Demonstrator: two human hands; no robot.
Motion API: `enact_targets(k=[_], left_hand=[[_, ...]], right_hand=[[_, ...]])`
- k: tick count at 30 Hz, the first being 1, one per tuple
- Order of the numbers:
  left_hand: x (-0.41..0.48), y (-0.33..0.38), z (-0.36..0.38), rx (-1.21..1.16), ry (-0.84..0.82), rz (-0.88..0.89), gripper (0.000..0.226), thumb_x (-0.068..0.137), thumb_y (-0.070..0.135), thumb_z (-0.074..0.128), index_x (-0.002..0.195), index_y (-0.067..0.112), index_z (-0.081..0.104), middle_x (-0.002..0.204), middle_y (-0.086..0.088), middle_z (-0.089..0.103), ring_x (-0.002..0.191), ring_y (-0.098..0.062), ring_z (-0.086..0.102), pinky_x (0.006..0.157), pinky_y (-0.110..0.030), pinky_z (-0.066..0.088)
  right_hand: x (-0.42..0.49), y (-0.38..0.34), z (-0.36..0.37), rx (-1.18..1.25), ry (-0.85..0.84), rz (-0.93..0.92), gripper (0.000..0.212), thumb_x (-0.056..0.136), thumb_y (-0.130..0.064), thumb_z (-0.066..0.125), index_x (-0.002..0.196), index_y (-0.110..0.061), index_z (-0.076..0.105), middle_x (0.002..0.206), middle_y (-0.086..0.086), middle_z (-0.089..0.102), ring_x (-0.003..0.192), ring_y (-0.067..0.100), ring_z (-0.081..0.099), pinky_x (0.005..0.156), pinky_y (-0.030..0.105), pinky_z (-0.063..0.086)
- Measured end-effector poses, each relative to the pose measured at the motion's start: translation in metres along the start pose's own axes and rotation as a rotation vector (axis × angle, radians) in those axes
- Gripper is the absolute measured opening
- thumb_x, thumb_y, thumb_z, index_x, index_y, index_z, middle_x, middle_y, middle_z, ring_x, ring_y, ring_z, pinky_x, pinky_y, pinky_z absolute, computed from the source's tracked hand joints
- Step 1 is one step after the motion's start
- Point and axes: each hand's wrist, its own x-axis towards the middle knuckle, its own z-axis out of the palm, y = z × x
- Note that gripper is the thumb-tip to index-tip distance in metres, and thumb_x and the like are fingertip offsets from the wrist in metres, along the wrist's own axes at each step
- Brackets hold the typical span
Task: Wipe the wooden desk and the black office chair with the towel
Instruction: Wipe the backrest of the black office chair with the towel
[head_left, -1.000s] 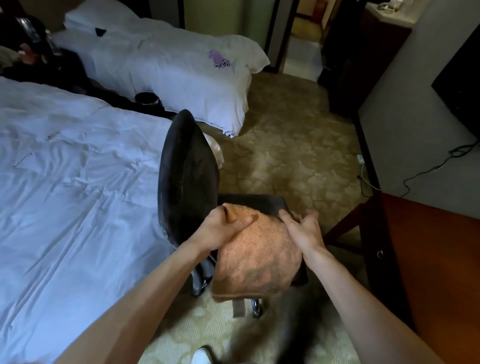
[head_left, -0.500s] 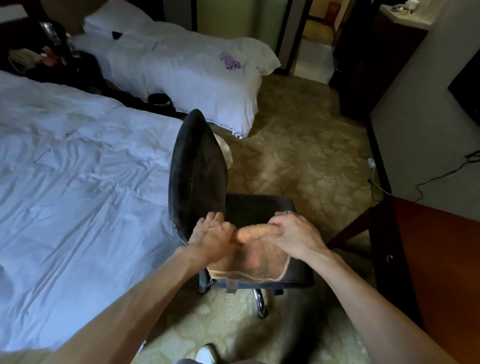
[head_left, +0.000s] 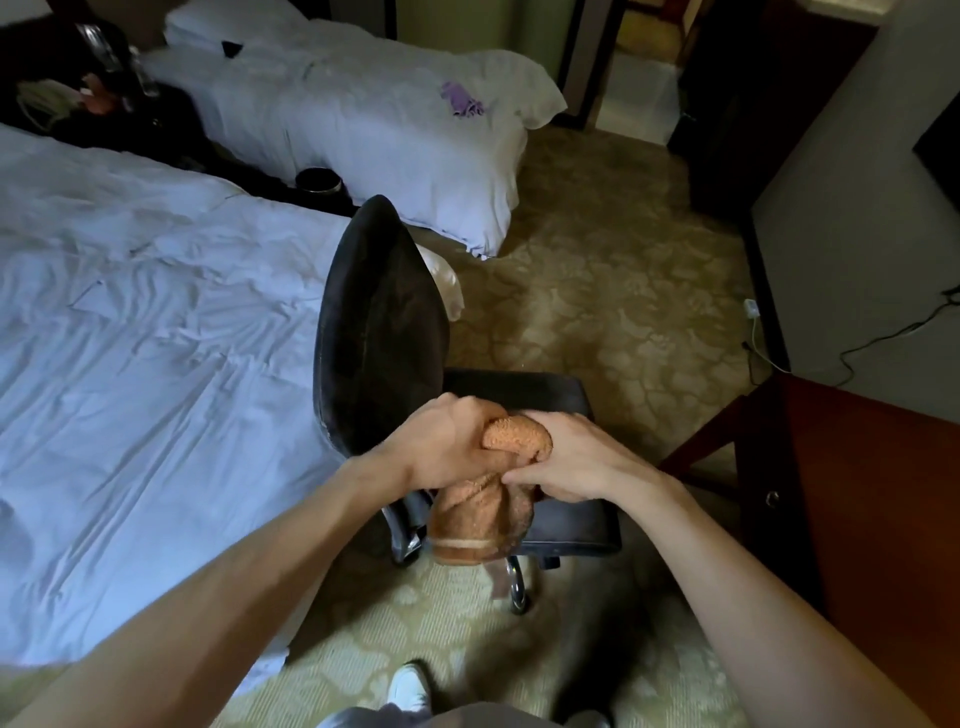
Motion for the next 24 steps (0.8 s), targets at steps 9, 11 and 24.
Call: enact_targets(k=[9,11,24], left_hand=[[-0.016,-0.099,-0.083,0.597,0.158,-0.070,0.095,0.096,0.078,0.014,0.136,0.007,0.063,0.153,-0.016,0.051,0.150,-0.030,0.036,0.126,-0.046,0.021],[-0.024,-0.123,-0.079,0.637,0.023,-0.124,0.100,0.095,0.079,0.006,0.138,0.008,0.062,0.156,-0.014,0.047,0.155,-0.027,0.024,0.129,-0.044,0.009],[-0.060,-0.121,-0.032,0.736,0.124,-0.106,0.069,0.103,0.059,0.027,0.098,0.018,0.082,0.124,-0.011,0.072,0.133,-0.031,0.056,0.128,-0.038,-0.005]], right_hand=[[-0.002,0.033,0.019,0.012,0.173,0.201,0.039,0.086,-0.052,0.077,0.115,-0.026,0.071,0.104,-0.006,0.072,0.100,0.014,0.067,0.089,0.040,0.059],[-0.002,0.035,0.019,0.129,0.240,0.237,0.037,0.088,-0.047,0.077,0.116,-0.023,0.070,0.106,-0.004,0.071,0.102,0.014,0.066,0.089,0.036,0.057],[-0.010,0.023,0.056,0.656,0.492,0.465,0.050,0.087,-0.037,0.081,0.129,-0.014,0.066,0.125,0.007,0.067,0.120,0.029,0.060,0.099,0.038,0.049]])
